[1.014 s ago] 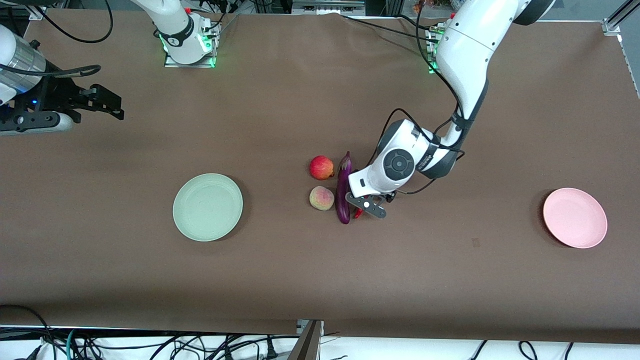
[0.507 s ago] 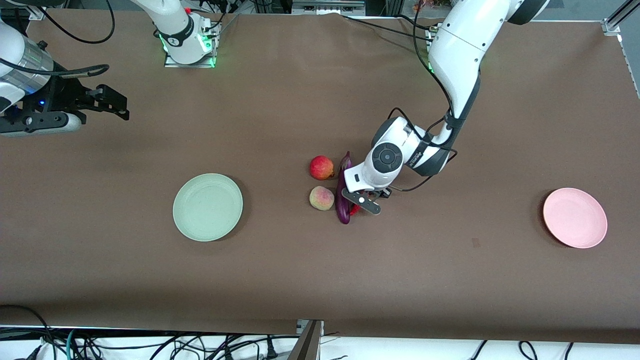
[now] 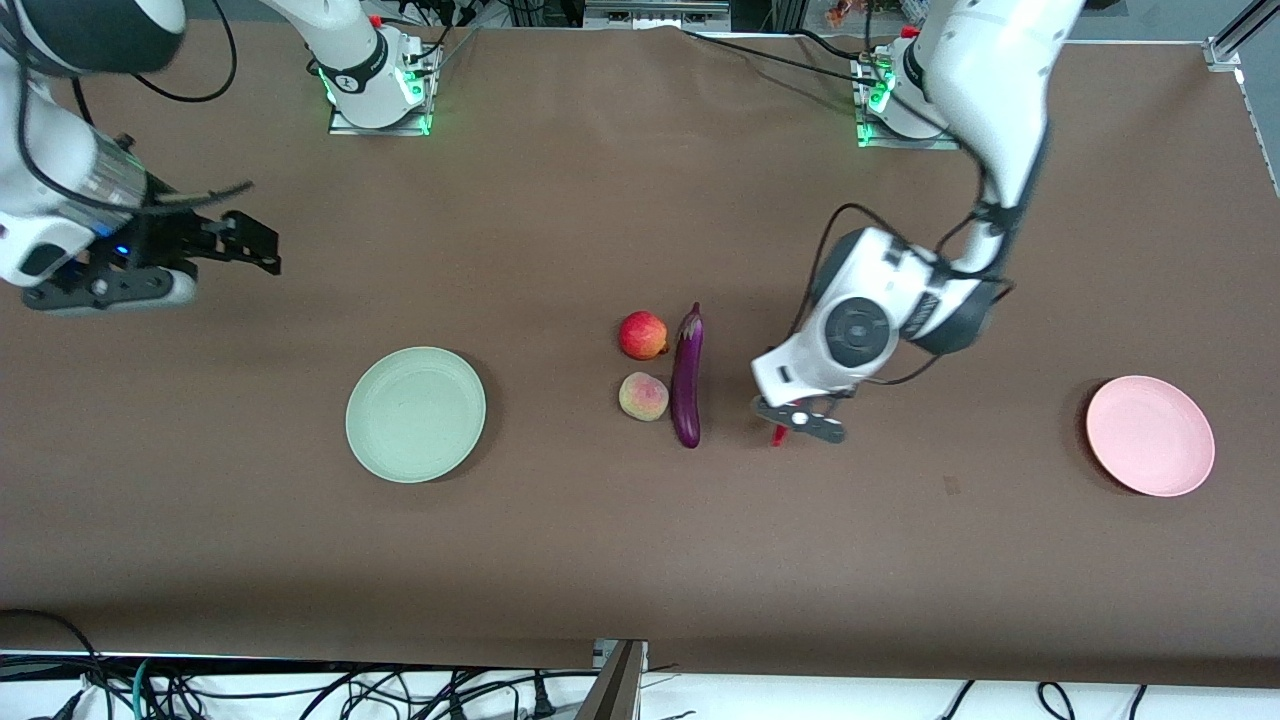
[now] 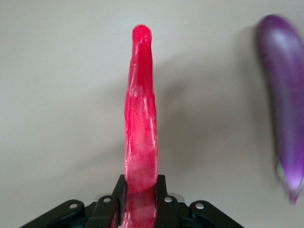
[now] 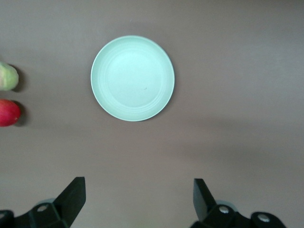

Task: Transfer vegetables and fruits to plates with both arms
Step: 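Carry the chili to the pink plate while the right gripper reaches forward, then release the chili on the pink plate while the right gripper grasps the pomegranate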

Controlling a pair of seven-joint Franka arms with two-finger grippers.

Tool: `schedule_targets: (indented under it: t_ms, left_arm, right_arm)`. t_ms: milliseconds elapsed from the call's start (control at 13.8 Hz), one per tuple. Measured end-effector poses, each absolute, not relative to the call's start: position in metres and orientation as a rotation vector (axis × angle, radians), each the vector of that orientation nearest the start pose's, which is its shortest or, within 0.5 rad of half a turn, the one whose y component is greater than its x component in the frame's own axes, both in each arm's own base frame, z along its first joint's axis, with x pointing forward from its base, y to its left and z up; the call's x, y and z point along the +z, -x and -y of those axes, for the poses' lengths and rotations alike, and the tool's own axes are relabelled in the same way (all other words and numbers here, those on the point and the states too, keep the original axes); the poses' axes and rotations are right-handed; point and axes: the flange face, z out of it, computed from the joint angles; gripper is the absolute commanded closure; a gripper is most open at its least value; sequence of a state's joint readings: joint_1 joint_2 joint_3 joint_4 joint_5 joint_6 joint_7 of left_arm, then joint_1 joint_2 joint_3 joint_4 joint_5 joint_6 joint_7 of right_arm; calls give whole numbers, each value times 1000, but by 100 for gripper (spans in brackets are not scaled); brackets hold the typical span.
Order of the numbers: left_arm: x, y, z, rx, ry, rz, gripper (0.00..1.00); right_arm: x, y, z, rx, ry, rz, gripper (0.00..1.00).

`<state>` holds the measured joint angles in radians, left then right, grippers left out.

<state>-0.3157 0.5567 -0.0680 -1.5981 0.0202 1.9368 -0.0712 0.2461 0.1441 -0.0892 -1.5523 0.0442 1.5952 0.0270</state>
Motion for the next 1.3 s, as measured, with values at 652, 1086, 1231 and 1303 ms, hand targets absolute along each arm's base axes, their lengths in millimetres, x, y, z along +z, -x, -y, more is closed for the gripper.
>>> schedule_targets:
  t_ms: [652,1086,1231,1303]
  left_arm:
    - [334,-647,-11,460,2933,-400,100]
    - [267,-645,-217,259,2899,-686,100]
    - [237,-640,-252,181,2890,-737,69]
    - [225,-639,-259,163,2888,-757,27]
  right_arm:
    - [486,-596,-180,333,3060,272,0]
    - [444,-547,-380,168,3082,71,0]
    - [406,-539,-426,184,3100,22,0]
    - [387,-539,-442,196,3107,-9,0]
